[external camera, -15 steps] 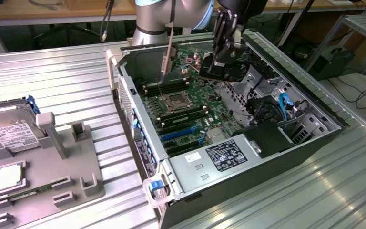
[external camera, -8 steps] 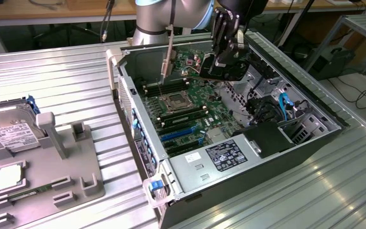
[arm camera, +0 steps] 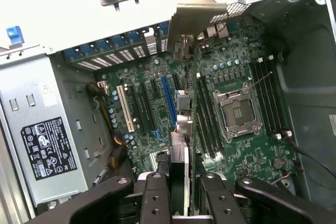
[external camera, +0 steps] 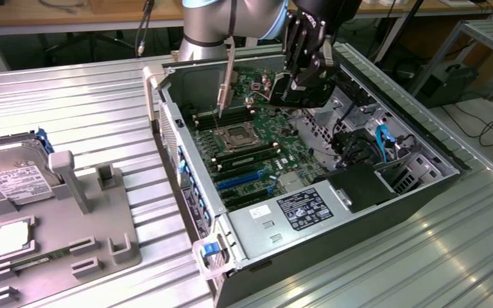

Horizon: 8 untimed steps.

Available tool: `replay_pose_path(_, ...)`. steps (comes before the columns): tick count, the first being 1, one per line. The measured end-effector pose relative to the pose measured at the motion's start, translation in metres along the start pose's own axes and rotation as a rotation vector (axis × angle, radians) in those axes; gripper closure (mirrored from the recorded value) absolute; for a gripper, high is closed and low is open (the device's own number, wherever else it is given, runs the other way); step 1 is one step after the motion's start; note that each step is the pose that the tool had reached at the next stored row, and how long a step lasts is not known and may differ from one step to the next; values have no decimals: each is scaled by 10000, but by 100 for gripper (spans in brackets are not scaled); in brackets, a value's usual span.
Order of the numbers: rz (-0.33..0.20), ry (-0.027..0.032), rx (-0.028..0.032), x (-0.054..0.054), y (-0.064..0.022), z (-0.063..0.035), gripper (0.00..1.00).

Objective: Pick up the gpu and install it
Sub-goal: 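Insert the gpu into the slot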

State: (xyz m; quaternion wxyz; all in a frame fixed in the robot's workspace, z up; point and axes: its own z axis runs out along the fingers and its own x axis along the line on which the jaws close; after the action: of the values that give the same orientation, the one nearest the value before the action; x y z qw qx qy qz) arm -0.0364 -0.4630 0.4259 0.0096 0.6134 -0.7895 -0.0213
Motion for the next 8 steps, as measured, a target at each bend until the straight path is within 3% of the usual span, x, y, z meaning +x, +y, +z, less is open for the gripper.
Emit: replay_pose_path(8, -1086, 49, -12, 7, -2, 1, 73)
